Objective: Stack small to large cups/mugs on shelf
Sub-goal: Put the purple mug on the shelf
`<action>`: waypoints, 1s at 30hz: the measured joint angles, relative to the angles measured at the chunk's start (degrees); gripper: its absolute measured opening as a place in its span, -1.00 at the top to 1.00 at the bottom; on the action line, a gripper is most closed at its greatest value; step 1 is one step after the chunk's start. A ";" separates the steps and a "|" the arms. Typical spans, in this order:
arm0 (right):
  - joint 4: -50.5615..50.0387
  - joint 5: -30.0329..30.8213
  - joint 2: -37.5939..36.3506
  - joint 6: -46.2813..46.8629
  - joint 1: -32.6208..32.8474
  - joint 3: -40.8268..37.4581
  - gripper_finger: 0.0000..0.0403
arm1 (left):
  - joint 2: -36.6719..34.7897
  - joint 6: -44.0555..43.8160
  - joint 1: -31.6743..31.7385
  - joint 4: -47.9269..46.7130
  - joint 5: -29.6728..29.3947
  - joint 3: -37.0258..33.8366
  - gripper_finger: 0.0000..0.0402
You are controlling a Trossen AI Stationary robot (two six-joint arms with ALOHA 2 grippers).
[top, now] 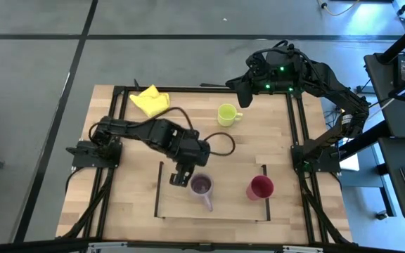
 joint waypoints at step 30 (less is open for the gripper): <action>-4.82 -9.16 0.00 -6.26 1.98 0.00 0.74 | -6.99 -54.36 -13.06 11.88 -11.47 -23.52 1.00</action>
